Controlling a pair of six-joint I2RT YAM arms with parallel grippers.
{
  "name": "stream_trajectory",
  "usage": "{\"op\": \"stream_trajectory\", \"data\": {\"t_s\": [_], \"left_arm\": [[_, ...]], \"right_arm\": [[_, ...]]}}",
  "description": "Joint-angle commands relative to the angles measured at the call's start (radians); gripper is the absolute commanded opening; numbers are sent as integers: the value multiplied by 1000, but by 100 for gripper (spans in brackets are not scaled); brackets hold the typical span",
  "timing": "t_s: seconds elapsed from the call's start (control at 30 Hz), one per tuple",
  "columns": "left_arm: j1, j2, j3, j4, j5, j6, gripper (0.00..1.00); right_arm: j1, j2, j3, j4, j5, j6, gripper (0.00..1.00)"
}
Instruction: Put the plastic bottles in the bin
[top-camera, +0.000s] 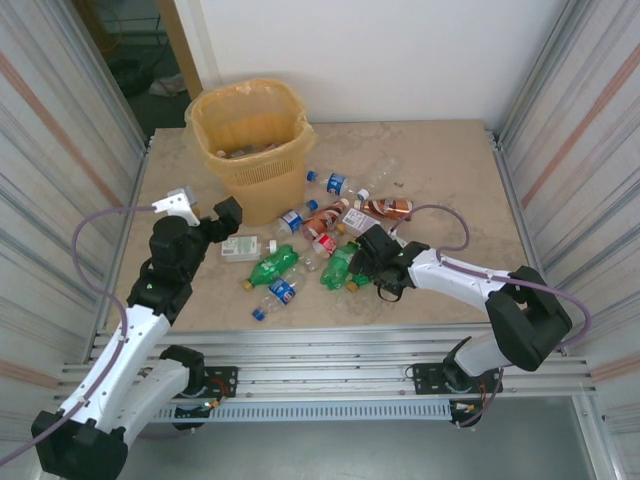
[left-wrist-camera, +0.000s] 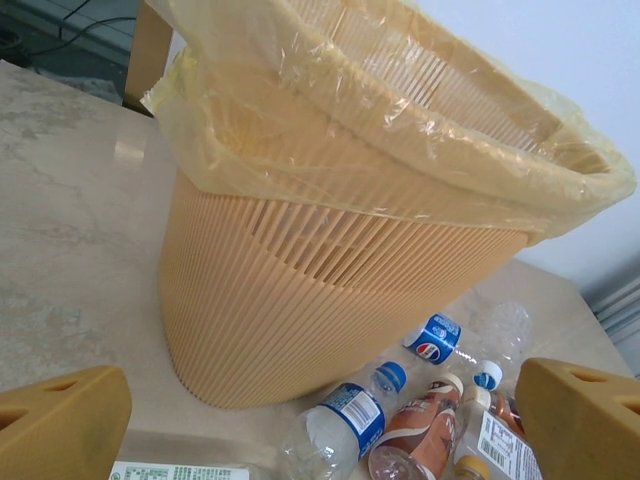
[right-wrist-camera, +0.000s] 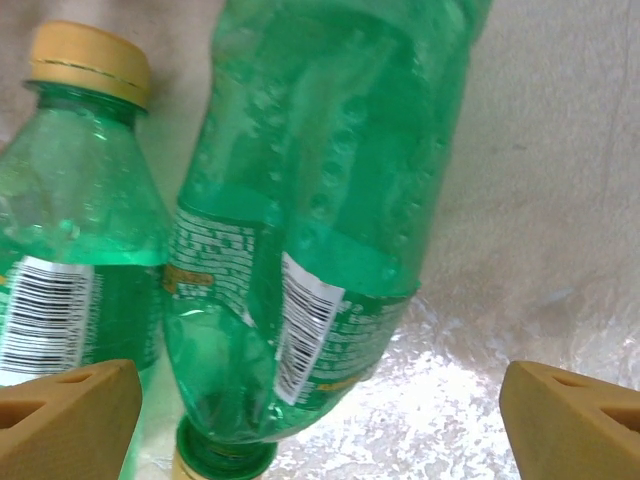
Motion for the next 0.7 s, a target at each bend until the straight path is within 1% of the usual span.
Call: {"op": "stream_trajectory", "data": {"t_s": [0.0,0.5,0.67], "left_arm": [[8,-18,-9,38,-22,-22,99],[10,39,6,54,8,-33,99],[10,53,9,60,17,-36,99]], "right_arm": [[9,8,-17,-1,-7,32,89],[44,73,-9,11,-52,14,84],[44,92,-5,-6,-41,15,82]]}}
